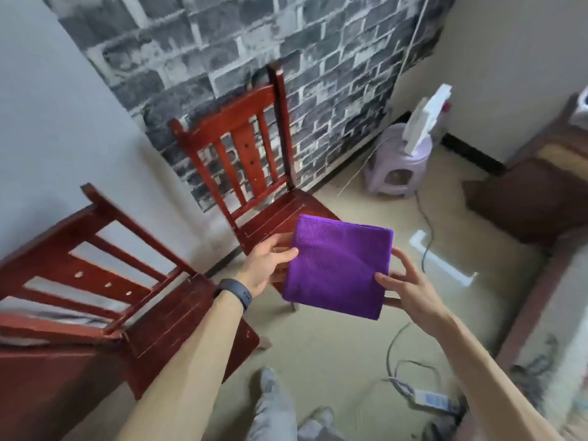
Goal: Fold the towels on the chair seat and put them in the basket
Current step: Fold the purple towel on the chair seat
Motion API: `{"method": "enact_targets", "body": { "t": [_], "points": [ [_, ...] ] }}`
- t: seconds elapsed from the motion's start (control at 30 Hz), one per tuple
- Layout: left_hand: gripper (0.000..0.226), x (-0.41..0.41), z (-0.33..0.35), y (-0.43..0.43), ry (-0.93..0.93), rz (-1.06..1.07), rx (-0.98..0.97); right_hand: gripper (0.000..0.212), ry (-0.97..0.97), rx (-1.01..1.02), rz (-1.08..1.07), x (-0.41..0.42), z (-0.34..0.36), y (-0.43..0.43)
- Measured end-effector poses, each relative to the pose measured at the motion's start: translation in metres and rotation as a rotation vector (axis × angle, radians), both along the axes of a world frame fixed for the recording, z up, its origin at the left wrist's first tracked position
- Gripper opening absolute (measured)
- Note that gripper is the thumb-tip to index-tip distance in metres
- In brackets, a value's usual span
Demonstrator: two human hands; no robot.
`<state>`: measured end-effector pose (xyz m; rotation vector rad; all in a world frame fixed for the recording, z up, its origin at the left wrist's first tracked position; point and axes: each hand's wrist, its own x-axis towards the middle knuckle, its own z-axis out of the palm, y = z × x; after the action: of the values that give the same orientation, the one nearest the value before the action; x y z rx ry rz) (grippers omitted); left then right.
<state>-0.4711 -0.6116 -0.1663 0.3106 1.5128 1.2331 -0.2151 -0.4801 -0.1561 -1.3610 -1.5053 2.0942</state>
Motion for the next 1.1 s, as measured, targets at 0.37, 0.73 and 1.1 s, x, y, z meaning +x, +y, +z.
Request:
{"method": "enact_targets", "body": {
  "t": [0.37, 0.73, 1.1],
  "points": [
    [0.034, 0.114, 0.17, 0.243, 0.09, -0.423, 0.328, 0.057, 0.182, 0.387, -0.431, 0.147, 0.15, 0.119],
    [0.027, 0.153, 0.224, 0.486, 0.083, -0.586, 0.452, 0.054, 0.179, 0.547, -0.635, 0.181, 0.201, 0.316],
    [0.023, 0.213, 0.208, 0.686, 0.029, -0.701, 0.396, 0.054, 0.138, 0.515, -0.793, 0.227, 0.191, 0.476]
  ]
}}
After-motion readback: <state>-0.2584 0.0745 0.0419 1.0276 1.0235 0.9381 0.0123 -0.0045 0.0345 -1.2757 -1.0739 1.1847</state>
